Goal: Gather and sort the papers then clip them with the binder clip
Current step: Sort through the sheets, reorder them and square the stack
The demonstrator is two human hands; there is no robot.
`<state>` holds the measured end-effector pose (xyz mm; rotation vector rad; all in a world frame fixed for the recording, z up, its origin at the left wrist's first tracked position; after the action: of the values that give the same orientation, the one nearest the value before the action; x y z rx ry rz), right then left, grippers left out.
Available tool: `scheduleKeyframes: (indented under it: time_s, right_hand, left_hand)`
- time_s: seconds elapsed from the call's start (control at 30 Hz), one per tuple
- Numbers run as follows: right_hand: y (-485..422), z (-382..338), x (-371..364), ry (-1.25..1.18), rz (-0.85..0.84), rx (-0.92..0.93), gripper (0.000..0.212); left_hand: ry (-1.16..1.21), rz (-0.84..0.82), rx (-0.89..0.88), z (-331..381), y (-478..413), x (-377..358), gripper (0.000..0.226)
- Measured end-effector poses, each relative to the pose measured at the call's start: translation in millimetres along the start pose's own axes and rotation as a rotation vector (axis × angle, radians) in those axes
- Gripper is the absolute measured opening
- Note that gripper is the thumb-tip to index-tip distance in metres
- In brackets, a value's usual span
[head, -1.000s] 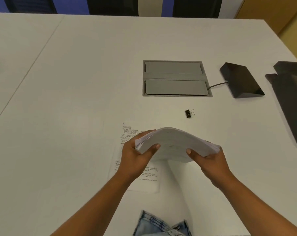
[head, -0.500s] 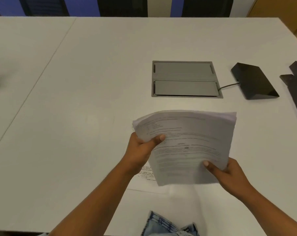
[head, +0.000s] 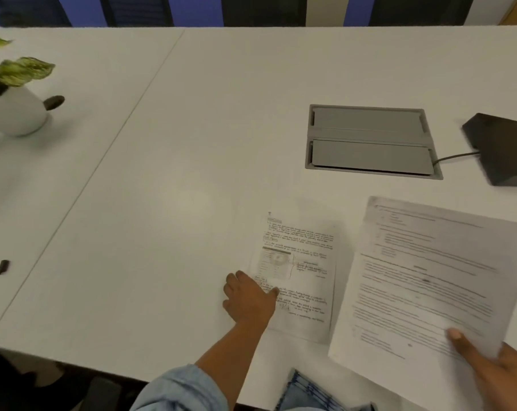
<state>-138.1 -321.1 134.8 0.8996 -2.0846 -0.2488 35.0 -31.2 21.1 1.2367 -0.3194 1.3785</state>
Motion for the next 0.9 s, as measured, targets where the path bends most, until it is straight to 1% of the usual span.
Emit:
scheduleKeyframes:
  time_s: [0.03, 0.07, 0.1, 0.13, 0.2, 0.23, 0.27, 0.3, 0.37, 0.4, 0.43, 0.53, 0.57, 0.6, 0.63, 0.67, 0.73, 0.77, 0.83, 0.9]
  right_hand:
    - [2, -1, 1, 0.019, 0.008, -0.016, 0.027]
    - [3, 0, 2, 0.031, 0.015, -0.010, 0.030]
    - [6, -1, 2, 0.036, 0.026, -0.005, 0.027]
    - [9, -1, 2, 0.042, 0.036, -0.011, 0.030]
    - [6, 10, 4, 0.058, 0.060, -0.049, 0.054]
    - [1, 21, 5, 0.058, 0.080, -0.086, 0.057]
    - [-1, 25, 6, 0.050, 0.095, -0.111, 0.054]
    - [-1, 25, 7, 0.028, 0.091, -0.128, 0.046]
    - [5, 15, 12, -0.001, 0.099, -0.107, 0.021]
    - [8, 12, 13, 0.007, 0.109, -0.083, 0.022]
    - [11, 8, 14, -0.004, 0.107, -0.089, 0.027]
    - [14, 4, 15, 0.010, 0.108, -0.104, 0.039]
    - [12, 6, 16, -0.006, 0.102, -0.098, 0.032]
    - [9, 8, 17, -0.027, 0.087, -0.075, 0.018]
    - [7, 12, 17, -0.036, 0.072, -0.062, 0.009]
    - [5, 14, 17, -0.037, 0.050, -0.062, 0.005]
    - [-3, 20, 16, -0.036, 0.037, -0.027, 0.030]
    - [-5, 20, 14, -0.047, 0.033, -0.015, 0.035]
    - [-6, 17, 9, -0.069, -0.005, 0.000, 0.033]
    - [-7, 12, 2, -0.090, -0.057, 0.028, 0.032]
  left_hand:
    - [-0.037, 0.005, -0.020, -1, 1, -2, 0.094]
    - [-0.054, 0.015, -0.041, -1, 1, -4, 0.090]
    - [-0.051, 0.018, -0.049, 1, 1, -3, 0.085]
    - [-0.033, 0.008, -0.043, 3, 0, -3, 0.083]
    - [0.046, -0.043, -0.001, 7, -5, -3, 0.082]
    - [0.106, -0.074, 0.022, 7, -8, -2, 0.081]
    - [0.170, -0.101, 0.034, 7, -10, -1, 0.077]
    - [0.219, -0.120, 0.032, 7, -12, 0, 0.068]
    - [0.260, -0.124, -0.026, 4, -15, 6, 0.039]
    - [0.285, -0.115, -0.060, 0, -17, 9, 0.027]
    - [0.323, -0.109, -0.090, -3, -19, 13, 0.023]
    - [0.428, -0.078, -0.170, -11, -20, 30, 0.026]
    - [0.472, -0.056, -0.191, -12, -19, 38, 0.026]
    - [0.537, -0.032, -0.211, -13, -16, 49, 0.024]
    - [0.624, -0.014, -0.222, -12, -12, 60, 0.021]
    - [0.721, 0.004, -0.220, -11, -7, 72, 0.016]
    - [0.904, 0.020, -0.191, -8, 7, 95, 0.008]
    - [0.986, 0.020, -0.168, -6, 15, 106, 0.009]
    - [1.115, -0.016, -0.134, 0, 32, 122, 0.008]
    - [1.162, -0.097, -0.116, 8, 52, 128, 0.006]
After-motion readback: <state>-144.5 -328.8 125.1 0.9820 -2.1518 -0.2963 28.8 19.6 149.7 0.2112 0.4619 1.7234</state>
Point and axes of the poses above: each hand's wrist, its own y-axis away from the middle knuckle, its own x-axis out of the back of the hand, z = x × y, the point moved 1 cm from there along -y, towards the middle knuckle, and after that the axes turned 14 degrees about y, right-handed, at the moved point
